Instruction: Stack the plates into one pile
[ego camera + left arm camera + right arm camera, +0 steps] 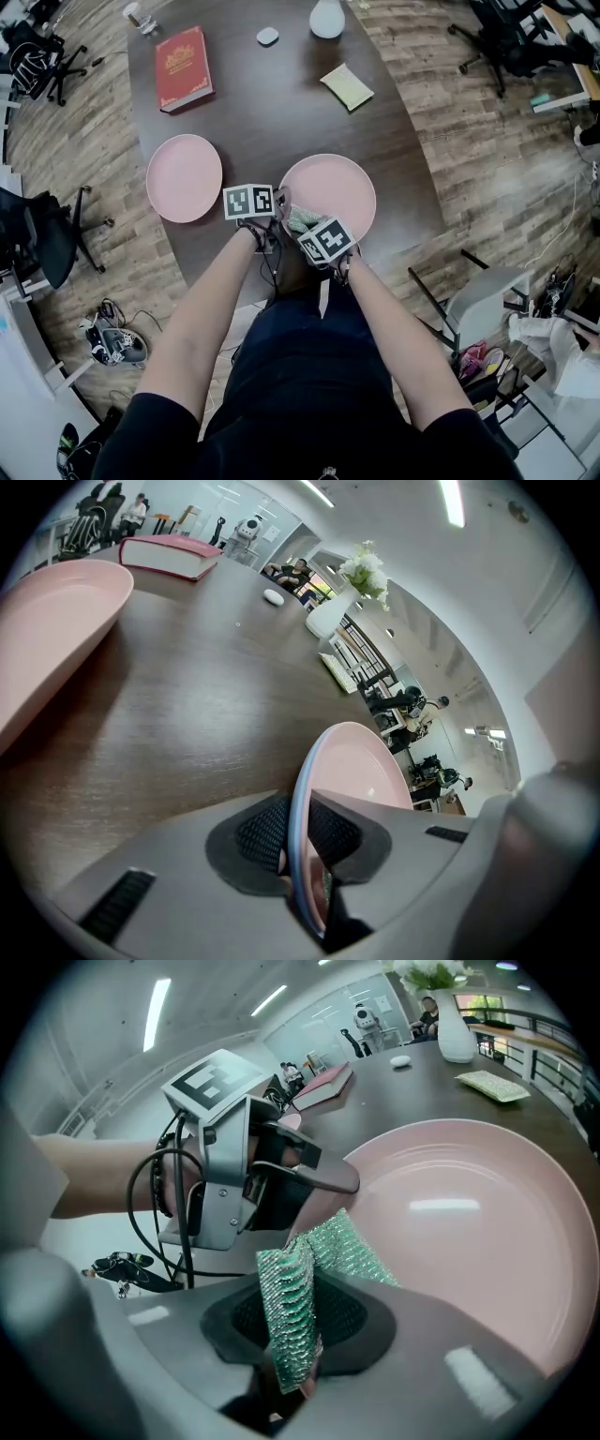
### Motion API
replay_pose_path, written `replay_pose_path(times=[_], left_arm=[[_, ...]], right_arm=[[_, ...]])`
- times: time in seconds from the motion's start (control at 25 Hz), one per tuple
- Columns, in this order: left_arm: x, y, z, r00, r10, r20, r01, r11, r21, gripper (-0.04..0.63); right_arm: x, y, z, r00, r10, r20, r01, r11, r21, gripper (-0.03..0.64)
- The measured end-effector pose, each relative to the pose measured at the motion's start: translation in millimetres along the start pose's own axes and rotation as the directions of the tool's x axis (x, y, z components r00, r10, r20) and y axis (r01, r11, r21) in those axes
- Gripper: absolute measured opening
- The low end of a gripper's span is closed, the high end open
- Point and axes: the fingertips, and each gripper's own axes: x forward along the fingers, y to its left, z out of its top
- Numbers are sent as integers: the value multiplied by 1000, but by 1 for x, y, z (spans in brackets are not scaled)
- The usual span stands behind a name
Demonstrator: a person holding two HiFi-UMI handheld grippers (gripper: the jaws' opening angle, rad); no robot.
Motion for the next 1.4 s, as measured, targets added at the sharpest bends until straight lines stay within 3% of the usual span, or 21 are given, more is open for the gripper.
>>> replay_pose_path(times=[0.56, 1.4], left_arm=[[0, 1, -1, 1000, -12, -8, 12, 1000, -4, 47], [0, 1, -1, 1000, 4, -19, -4, 1000, 1, 48]], right_arm=[[11, 2, 20, 997, 33, 71, -40, 994, 98, 84], [1, 1, 0, 999, 32, -23, -30, 997, 68, 84]])
